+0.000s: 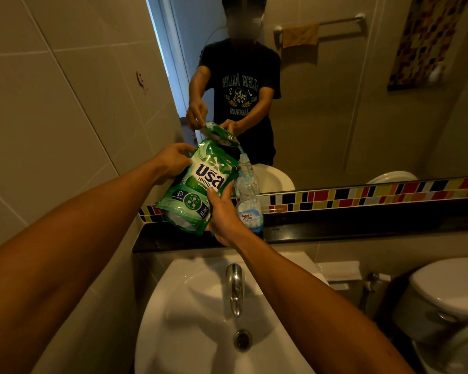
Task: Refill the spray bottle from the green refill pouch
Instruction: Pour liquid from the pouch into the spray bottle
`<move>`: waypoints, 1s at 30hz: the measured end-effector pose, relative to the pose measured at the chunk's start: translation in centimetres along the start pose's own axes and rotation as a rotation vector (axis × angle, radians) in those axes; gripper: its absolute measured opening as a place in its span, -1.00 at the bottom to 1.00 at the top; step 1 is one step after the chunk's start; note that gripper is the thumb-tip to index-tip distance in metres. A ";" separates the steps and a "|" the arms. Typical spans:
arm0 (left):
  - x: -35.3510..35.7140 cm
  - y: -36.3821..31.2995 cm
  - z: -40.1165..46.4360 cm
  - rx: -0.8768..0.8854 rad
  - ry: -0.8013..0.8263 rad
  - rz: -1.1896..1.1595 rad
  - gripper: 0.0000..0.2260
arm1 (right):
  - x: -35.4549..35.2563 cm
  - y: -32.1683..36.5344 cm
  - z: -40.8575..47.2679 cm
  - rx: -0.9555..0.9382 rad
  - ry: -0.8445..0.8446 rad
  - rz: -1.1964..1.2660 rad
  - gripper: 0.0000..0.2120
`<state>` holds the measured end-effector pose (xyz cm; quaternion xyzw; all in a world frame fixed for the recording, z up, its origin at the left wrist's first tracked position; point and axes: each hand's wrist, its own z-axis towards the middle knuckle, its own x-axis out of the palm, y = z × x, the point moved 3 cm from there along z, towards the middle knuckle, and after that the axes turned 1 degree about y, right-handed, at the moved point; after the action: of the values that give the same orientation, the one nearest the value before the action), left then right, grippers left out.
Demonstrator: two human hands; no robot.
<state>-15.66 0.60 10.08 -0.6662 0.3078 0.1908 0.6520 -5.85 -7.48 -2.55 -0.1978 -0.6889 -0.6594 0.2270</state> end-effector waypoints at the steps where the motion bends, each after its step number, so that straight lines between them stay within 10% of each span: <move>1: 0.0 0.0 0.0 0.003 -0.003 0.001 -0.62 | 0.0 0.0 0.0 0.003 0.000 -0.002 -0.31; 30: 0.1 -0.4 -0.2 -0.009 0.008 0.003 -0.61 | -0.2 -0.5 0.3 0.005 -0.001 0.009 -0.37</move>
<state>-15.36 0.42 10.34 -0.6693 0.3105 0.1904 0.6476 -5.96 -7.25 -3.12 -0.2008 -0.6897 -0.6566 0.2300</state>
